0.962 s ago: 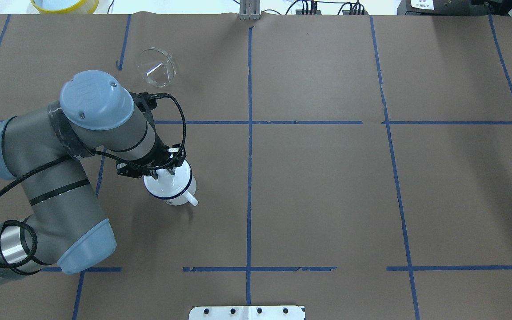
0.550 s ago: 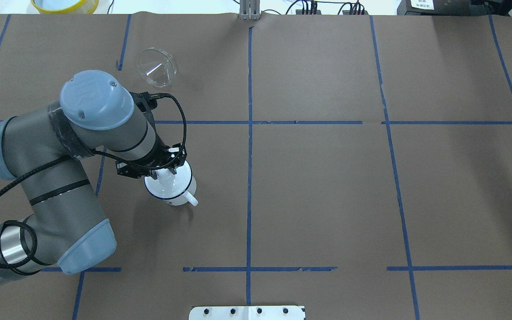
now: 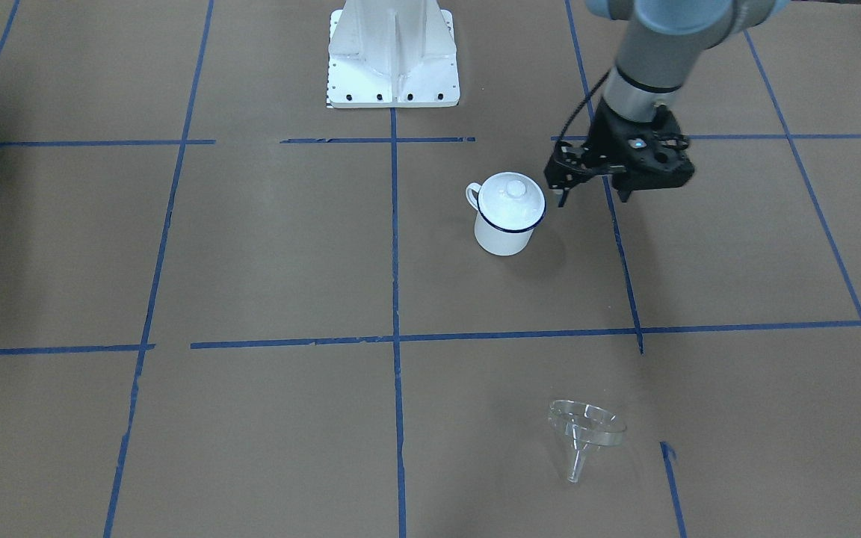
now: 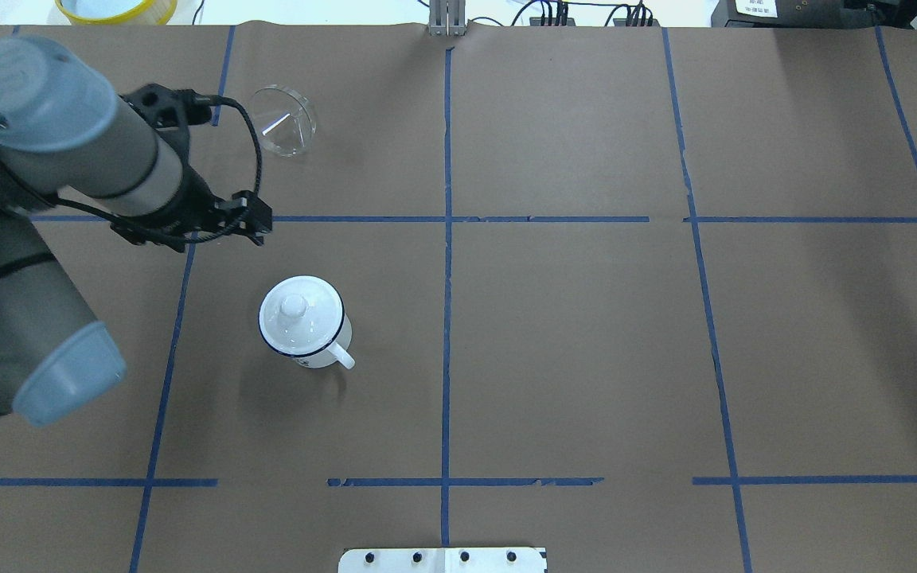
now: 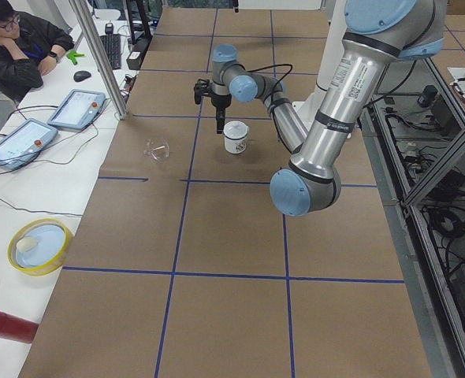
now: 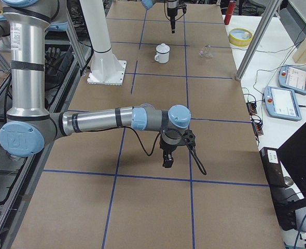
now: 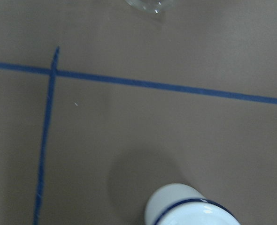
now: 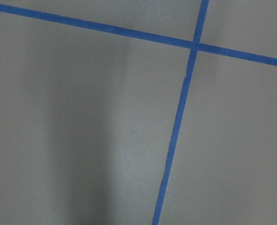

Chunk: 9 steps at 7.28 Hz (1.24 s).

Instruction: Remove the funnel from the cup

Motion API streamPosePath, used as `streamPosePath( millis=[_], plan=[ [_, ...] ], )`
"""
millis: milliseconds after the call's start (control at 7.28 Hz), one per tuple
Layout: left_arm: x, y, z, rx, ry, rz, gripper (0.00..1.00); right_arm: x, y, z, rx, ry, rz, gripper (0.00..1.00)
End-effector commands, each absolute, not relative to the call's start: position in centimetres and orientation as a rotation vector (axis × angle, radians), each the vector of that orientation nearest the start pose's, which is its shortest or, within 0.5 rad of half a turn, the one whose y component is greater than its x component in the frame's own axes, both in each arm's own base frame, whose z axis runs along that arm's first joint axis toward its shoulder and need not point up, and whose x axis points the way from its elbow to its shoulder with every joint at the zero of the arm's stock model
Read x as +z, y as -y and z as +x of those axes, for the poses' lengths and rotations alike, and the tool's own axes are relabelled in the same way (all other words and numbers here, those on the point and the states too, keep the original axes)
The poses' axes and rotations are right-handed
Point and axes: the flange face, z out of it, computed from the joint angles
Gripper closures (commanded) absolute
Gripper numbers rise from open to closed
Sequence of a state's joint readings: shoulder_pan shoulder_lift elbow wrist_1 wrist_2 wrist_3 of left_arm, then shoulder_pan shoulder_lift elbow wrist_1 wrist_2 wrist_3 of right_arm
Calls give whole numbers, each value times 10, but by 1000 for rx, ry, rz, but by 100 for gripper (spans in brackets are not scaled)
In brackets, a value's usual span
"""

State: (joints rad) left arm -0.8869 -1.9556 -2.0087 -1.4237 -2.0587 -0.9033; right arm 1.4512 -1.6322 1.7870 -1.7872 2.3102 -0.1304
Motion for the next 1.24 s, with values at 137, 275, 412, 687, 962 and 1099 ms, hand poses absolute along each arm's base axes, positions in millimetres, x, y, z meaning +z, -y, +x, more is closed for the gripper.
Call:
streamPosePath(
  millis=[137, 275, 412, 687, 962, 1099],
  plan=[
    [427, 508, 71, 118, -756, 166, 0, 606, 461, 11, -216, 741, -55, 0],
    [479, 508, 8, 57, -784, 131, 0, 606, 461, 11, -216, 741, -55, 0],
    [533, 491, -21, 155, -766, 138, 0, 606, 461, 11, -216, 741, -55, 0],
    [606, 466, -41, 131, -764, 40, 0, 606, 461, 11, -216, 741, -55, 0],
    [616, 462, -57, 98, -762, 36, 0, 606, 461, 11, -216, 741, -55, 0],
    [621, 459, -63, 60, -790, 18, 0, 606, 461, 11, -216, 741, -55, 0]
  ],
)
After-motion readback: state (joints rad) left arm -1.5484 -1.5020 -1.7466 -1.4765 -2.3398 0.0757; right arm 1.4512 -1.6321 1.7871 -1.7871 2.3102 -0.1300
